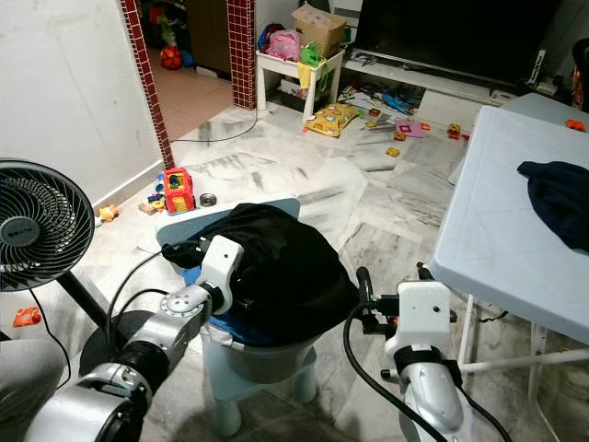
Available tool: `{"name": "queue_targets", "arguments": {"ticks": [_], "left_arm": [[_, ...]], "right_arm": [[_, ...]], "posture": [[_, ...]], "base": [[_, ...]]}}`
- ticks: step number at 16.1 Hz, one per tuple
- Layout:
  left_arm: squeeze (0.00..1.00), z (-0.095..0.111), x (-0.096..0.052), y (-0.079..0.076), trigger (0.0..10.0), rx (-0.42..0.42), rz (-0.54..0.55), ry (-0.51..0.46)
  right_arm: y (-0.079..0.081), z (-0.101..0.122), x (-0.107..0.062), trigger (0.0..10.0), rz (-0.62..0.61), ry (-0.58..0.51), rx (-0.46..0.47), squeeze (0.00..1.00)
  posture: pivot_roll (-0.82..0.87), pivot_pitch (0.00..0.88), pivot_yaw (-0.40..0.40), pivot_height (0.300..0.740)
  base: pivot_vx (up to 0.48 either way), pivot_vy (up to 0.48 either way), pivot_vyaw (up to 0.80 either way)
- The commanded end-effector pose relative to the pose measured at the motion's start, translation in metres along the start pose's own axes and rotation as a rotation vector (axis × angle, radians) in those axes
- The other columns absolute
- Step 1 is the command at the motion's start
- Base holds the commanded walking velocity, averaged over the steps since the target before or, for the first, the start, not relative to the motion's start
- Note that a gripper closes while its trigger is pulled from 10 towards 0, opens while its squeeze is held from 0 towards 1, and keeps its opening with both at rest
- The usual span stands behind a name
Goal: Hang hanger
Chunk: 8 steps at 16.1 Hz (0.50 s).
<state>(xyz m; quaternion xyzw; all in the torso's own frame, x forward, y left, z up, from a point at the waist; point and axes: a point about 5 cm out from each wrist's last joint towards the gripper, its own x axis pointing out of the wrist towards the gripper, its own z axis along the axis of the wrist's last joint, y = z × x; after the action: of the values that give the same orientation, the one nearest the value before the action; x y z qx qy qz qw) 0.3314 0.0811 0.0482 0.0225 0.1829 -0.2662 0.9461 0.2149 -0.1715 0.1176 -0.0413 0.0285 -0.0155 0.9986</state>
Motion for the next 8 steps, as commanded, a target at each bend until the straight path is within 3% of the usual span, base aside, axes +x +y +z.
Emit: {"name": "queue_targets", "arguments": {"ticks": [1, 2, 4, 5, 6, 7, 8], "left_arm": [[1.0, -0.003, 0.002, -0.007, 10.0, -0.033, -0.044, 0.044], [1.0, -0.009, 0.003, -0.014, 10.0, -0.028, -0.094, 0.11], [1.0, -0.016, 0.002, -0.021, 10.0, 0.087, -0.13, 0.161], [1.0, -0.013, 0.003, -0.022, 10.0, 0.04, -0.132, 0.151], [1.0, -0.009, 0.004, -0.021, 10.0, 0.044, -0.11, 0.138], [1.0, -0.007, 0.004, -0.019, 10.0, 0.061, -0.083, 0.133], [1.0, 0.003, 0.0, -0.015, 10.0, 0.143, -0.059, 0.035]], "right_arm": [[-0.001, 0.0, 0.002, 10.0, 0.001, -0.001, -0.006, 0.0], [-0.001, -0.001, 0.002, 10.0, 0.001, -0.002, -0.005, 0.0], [-0.001, -0.001, 0.001, 10.0, -0.002, -0.001, -0.004, 0.0], [-0.001, -0.001, 0.0, 10.0, -0.002, 0.0, -0.004, 0.0], [-0.001, -0.001, 0.0, 10.0, -0.004, 0.001, -0.003, 0.0], [-0.001, -0.002, -0.001, 10.0, -0.006, 0.003, -0.002, 0.0], [-0.001, -0.003, -0.002, 10.0, -0.005, 0.006, -0.002, 0.0]], "posture": [[0.02, 0.0, -0.063, 0.74], [0.02, 0.0, -0.06, 0.74], [0.01, 0.0, -0.055, 0.74], [0.01, 0.0, -0.05, 0.74], [0.01, 0.0, -0.052, 0.74], [0.01, 0.0, -0.052, 0.74], [0.01, 0.0, -0.056, 0.74]], "base": [[0.0, 0.0, 0.0], [0.0, 0.0, 0.0], [0.0, 0.0, 0.0], [0.0, 0.0, 0.0], [0.0, 0.0, 0.0], [0.0, 0.0, 0.0], [0.0, 0.0, 0.0]]}}
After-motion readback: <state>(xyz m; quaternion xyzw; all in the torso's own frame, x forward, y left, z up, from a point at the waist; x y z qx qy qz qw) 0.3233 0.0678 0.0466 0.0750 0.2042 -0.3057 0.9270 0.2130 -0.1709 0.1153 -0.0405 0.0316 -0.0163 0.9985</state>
